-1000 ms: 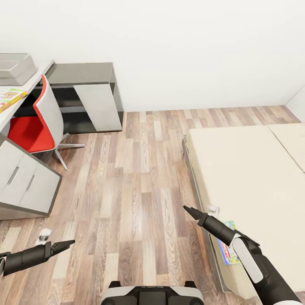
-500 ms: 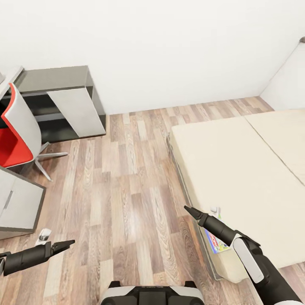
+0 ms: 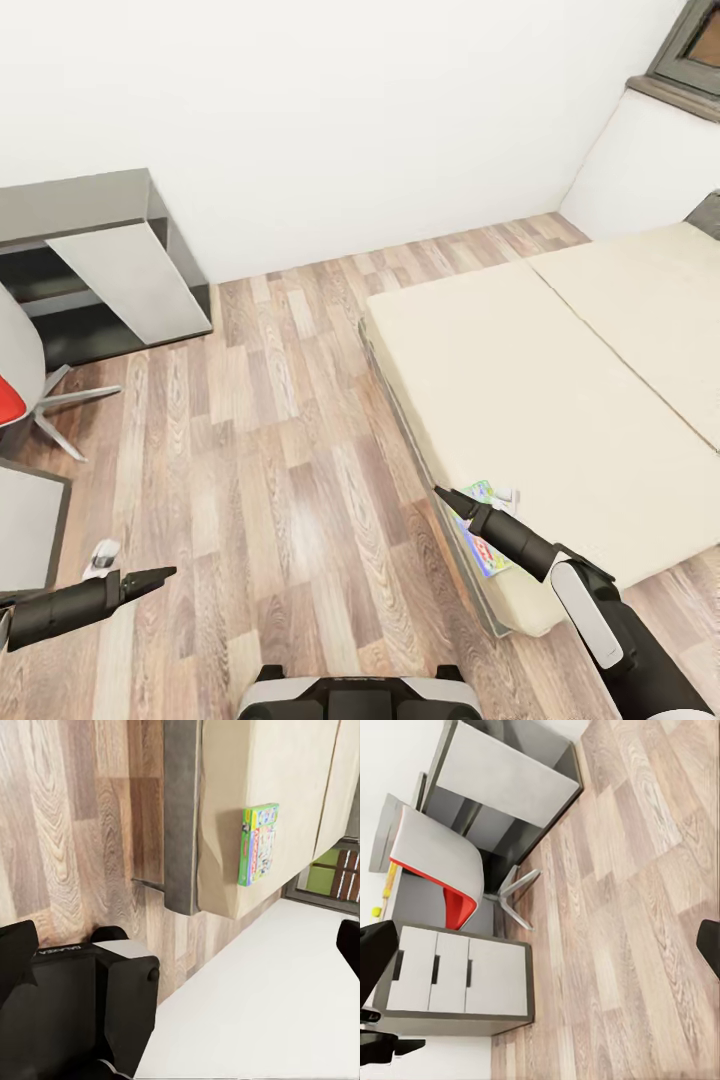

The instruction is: Put all the toys in the child's room - the three board games (two on the bed and one on the table), the two jigsaw puzzles on the table, and the tennis ball on the table - inside the toy box on the table in the child's room.

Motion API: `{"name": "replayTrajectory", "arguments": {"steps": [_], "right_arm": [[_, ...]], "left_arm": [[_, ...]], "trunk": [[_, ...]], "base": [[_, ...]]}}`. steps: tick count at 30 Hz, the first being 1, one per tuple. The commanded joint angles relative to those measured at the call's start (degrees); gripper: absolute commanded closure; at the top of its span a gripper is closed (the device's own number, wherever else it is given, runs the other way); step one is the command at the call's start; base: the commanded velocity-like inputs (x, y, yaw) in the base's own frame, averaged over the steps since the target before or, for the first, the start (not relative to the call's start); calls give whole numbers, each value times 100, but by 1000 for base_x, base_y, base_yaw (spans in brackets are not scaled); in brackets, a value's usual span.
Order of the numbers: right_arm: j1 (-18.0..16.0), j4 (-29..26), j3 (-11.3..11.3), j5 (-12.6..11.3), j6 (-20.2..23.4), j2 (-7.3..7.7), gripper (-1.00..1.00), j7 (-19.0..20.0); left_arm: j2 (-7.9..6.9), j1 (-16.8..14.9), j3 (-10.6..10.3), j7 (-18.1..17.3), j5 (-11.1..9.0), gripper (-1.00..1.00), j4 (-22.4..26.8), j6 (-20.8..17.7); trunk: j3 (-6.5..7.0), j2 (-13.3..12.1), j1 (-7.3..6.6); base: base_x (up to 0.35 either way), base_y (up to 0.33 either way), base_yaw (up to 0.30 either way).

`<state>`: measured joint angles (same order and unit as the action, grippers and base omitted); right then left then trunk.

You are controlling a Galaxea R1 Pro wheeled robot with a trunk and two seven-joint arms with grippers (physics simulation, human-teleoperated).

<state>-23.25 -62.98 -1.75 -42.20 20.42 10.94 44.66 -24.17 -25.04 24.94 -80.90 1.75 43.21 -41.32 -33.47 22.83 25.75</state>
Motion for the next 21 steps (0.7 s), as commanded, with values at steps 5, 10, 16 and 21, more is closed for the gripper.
{"name": "replayTrajectory", "arguments": {"steps": [5,10,16,21], "right_arm": [[-4,3,-10,-60,49,4,-100,-2],[-4,5,-10,-60,46,4,-100,-1],[-4,5,-10,-60,37,4,-100,8],[-4,5,-10,-60,33,4,-100,55]], "left_arm": [[0,-1,11,-31,19,-100,3,-60],[0,-1,13,-31,19,-100,3,-60],[0,-1,12,-27,19,-100,3,-60],[-5,-1,19,-31,19,-100,3,-60]], "trunk": [[13,9,3],[43,9,3],[84,9,3],[118,9,3]], "base": [[0,48,-274],[0,57,-238],[0,7,-226],[0,1,-223]]}}
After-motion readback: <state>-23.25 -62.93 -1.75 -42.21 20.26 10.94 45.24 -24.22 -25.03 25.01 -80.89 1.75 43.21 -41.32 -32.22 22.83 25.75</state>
